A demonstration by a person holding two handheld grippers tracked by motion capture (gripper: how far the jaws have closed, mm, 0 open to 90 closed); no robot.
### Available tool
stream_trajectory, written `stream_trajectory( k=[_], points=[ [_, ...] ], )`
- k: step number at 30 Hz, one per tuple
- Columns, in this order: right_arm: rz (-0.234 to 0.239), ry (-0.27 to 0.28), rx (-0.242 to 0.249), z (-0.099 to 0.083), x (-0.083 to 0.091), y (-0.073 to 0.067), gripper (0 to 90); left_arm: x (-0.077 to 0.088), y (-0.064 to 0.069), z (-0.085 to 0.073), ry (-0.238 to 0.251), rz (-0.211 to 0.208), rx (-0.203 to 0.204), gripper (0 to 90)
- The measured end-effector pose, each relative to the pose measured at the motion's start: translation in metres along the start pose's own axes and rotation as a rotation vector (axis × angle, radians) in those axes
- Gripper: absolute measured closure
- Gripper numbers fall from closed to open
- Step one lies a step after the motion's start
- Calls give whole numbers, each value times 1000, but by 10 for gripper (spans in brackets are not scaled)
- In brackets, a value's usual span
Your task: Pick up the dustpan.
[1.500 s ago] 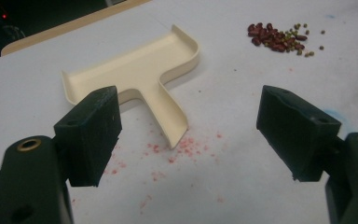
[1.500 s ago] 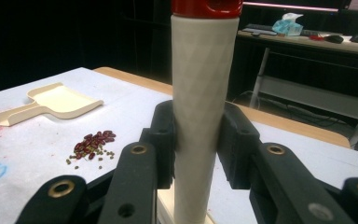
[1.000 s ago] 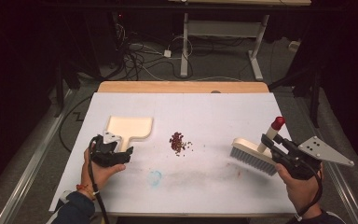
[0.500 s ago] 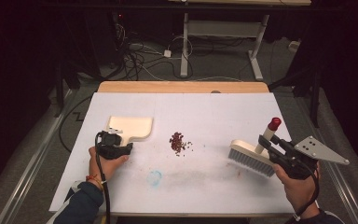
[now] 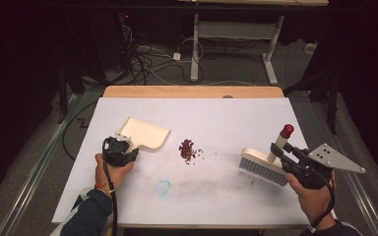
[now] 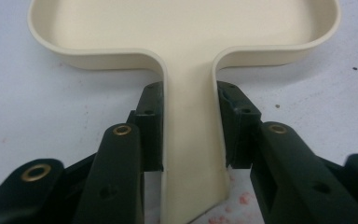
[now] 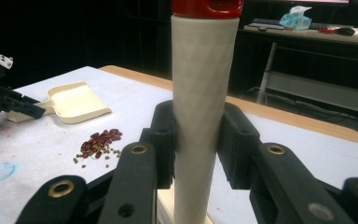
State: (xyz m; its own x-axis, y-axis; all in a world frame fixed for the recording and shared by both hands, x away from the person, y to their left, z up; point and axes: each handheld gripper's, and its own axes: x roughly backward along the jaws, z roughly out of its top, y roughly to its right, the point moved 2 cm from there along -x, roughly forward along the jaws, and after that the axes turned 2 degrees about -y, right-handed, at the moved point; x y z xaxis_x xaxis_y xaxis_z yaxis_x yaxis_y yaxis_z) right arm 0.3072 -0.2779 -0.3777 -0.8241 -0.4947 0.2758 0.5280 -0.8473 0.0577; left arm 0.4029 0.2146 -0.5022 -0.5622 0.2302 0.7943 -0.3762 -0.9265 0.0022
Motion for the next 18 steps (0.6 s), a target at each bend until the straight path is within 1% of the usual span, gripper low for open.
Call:
stream_trajectory(
  k=[2, 3, 5, 7, 9, 11, 12, 13, 16, 18],
  points=[
    [-2, 0, 1, 1, -1, 1, 701, 2, 0, 0, -1, 0, -10, 640],
    [-4, 2, 1, 1, -2, 1, 701, 4, 1, 0, 2, 2, -29, 640],
    [-6, 0, 1, 1, -3, 1, 701, 6, 1, 1, 1, -4, -32, 640],
    [-2, -4, 10, 1, -6, 1, 701, 10, 1, 2, 6, -5, -44, 642],
    [2, -7, 12, 0, -7, 1, 701, 16, 0, 7, 27, -12, -50, 642],
    [3, -6, 14, 0, -7, 1, 701, 18, 0, 8, 33, -9, -57, 642],
    [9, -5, 6, 1, -7, 2, 701, 20, 1, 9, 37, -9, -62, 642],
    [11, -1, 6, 1, -7, 1, 701, 22, 0, 10, 42, -15, -64, 642],
    [9, -2, 13, 1, -7, 1, 701, 27, 0, 12, 55, -15, -73, 642],
    [4, -3, 3, 0, -7, 3, 701, 31, 1, 13, 62, -19, -78, 642]
  ],
)
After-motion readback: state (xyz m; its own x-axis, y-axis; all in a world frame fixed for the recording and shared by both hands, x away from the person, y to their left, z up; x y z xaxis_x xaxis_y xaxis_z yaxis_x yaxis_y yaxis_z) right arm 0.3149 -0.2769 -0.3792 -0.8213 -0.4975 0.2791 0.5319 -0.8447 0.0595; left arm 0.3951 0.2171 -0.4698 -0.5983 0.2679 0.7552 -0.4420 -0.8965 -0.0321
